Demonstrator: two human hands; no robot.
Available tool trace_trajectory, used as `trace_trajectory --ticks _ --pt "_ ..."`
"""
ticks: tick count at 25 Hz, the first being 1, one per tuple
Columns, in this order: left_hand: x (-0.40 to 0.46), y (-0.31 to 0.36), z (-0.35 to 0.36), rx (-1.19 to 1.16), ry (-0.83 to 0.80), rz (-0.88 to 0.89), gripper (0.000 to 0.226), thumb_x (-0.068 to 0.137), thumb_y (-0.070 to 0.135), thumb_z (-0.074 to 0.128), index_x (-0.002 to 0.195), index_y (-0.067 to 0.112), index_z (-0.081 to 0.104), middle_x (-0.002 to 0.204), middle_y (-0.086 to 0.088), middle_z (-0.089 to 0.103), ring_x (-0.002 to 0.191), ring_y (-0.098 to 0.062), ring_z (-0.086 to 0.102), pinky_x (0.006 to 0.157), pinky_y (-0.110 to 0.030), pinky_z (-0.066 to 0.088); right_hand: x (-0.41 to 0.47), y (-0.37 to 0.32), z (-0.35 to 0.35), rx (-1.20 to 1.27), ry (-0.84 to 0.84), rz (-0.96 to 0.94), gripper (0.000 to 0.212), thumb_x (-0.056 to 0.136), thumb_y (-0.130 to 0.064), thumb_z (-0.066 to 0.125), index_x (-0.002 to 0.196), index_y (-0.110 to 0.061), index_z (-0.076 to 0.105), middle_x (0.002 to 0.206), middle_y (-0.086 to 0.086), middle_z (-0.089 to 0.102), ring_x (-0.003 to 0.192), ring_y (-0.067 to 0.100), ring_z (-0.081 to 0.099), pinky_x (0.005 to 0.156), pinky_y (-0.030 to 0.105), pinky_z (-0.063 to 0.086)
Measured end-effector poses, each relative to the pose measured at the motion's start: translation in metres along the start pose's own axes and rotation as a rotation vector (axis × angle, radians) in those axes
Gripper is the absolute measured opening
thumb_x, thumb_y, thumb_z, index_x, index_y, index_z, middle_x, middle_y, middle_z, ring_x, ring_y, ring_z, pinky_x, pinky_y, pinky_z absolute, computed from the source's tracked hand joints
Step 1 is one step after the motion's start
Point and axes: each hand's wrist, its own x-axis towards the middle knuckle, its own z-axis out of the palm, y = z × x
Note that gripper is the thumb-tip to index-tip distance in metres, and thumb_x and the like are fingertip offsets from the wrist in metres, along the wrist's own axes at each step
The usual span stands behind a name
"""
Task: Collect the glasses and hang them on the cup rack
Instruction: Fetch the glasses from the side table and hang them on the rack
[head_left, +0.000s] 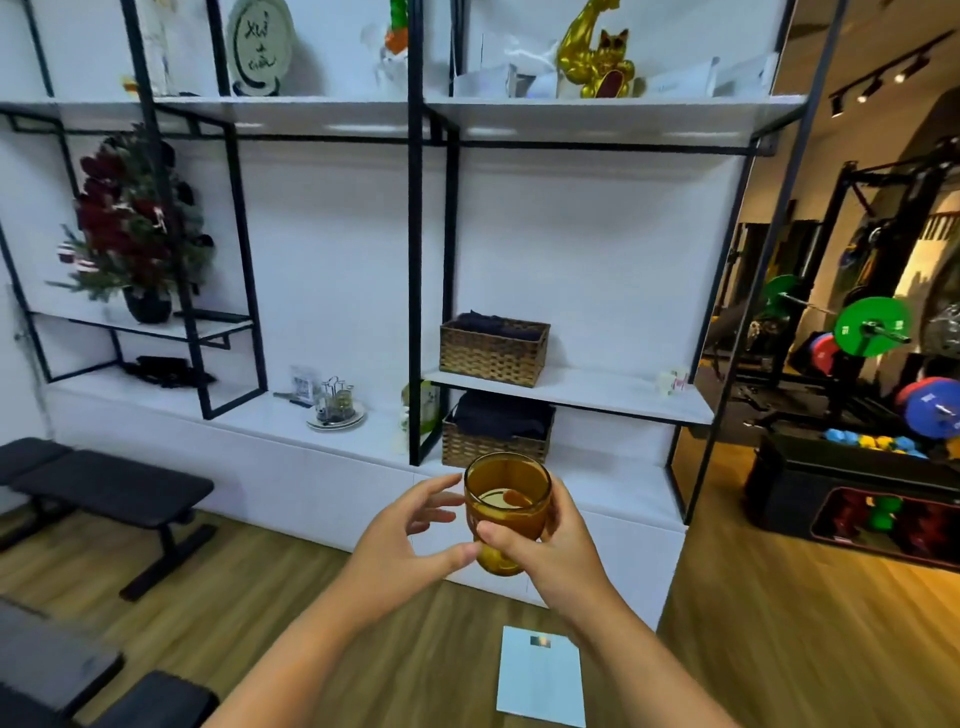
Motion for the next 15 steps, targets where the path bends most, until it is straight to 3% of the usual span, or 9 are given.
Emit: trace_trajectory --ticks 6,11,15 --pt "0.092 -0.081 -0.056 0.016 -0.029 -0.013 0.074 0.076 0.055 0.086 0.141 0.048 0.053 0.128 0.029 0.067 0.118 -0.001 0.066 0.103 -0.032 0.052 0.116 0.029 0.07 -0.047 -0.037 -0.013 0.086 0.051 -0.071 0.094 0.124 -0.068 0.05 0.121 -0.037 0.062 0.115 -0.014 0.059 0.079 0.011 0.055" --pt "0.149 -0.134 -0.118 0.047 -0.002 -0.04 0.082 0.073 0.063 0.086 0.145 0.05 0.048 0.127 0.037 0.063 0.118 0.004 0.064 0.1 -0.022 0.052 0.2 0.045 0.118 -0.031 -0.035 -0.012 0.085 0.05 -0.071 0.095 0.121 -0.073 0.048 0.118 -0.041 0.061 0.113 -0.016 0.058 0.079 0.011 0.056" --pt "0.185 -0.171 -0.157 0.061 0.033 -0.065 0.081 0.074 0.064 0.085 0.145 0.051 0.048 0.127 0.035 0.064 0.119 0.003 0.063 0.099 -0.02 0.05 0.264 0.059 0.155 0.026 -0.049 -0.011 0.086 0.047 -0.073 0.094 0.121 -0.072 0.049 0.117 -0.04 0.062 0.111 -0.015 0.06 0.084 0.019 0.059"
